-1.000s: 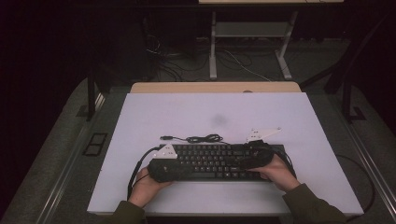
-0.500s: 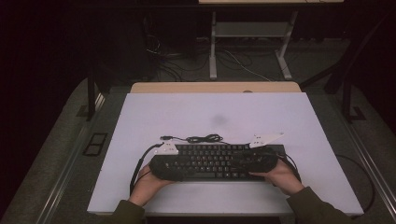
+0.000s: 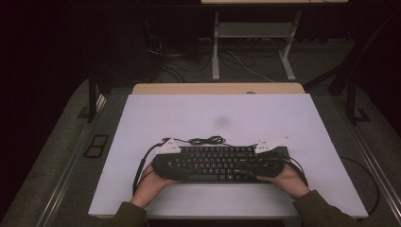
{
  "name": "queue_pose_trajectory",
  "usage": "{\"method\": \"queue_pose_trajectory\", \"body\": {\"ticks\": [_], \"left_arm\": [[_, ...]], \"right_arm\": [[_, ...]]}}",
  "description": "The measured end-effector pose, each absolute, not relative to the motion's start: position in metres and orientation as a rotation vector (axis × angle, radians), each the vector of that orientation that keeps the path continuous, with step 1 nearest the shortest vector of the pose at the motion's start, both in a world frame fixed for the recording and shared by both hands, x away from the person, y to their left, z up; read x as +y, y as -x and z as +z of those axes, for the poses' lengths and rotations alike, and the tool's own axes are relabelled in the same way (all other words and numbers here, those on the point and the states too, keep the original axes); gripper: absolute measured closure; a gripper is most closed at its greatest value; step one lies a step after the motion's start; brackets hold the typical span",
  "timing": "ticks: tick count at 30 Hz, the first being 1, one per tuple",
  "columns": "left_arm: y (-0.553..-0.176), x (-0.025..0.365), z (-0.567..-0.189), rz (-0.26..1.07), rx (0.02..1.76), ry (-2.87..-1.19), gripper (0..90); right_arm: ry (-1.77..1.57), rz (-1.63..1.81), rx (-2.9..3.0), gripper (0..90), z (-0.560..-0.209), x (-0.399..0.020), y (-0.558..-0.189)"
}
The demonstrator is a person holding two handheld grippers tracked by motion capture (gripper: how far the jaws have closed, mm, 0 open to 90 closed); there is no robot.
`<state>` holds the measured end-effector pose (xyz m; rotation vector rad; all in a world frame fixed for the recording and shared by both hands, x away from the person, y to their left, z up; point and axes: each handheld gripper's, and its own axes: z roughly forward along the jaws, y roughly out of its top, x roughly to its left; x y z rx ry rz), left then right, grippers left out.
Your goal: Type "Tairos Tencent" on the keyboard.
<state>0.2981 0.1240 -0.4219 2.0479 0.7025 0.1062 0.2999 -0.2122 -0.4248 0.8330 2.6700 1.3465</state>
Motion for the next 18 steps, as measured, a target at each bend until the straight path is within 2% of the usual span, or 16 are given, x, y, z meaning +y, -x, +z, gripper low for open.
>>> {"method": "queue_pose_trajectory", "body": {"ticks": [18], "left_arm": [[-0.2993, 0.1217, -0.4204, 0.121, 0.701, -2.044, 27.8]], "right_arm": [[-0.813, 1.229, 2.721, 89.4, -0.4353, -0.2086, -0.3012]]}}
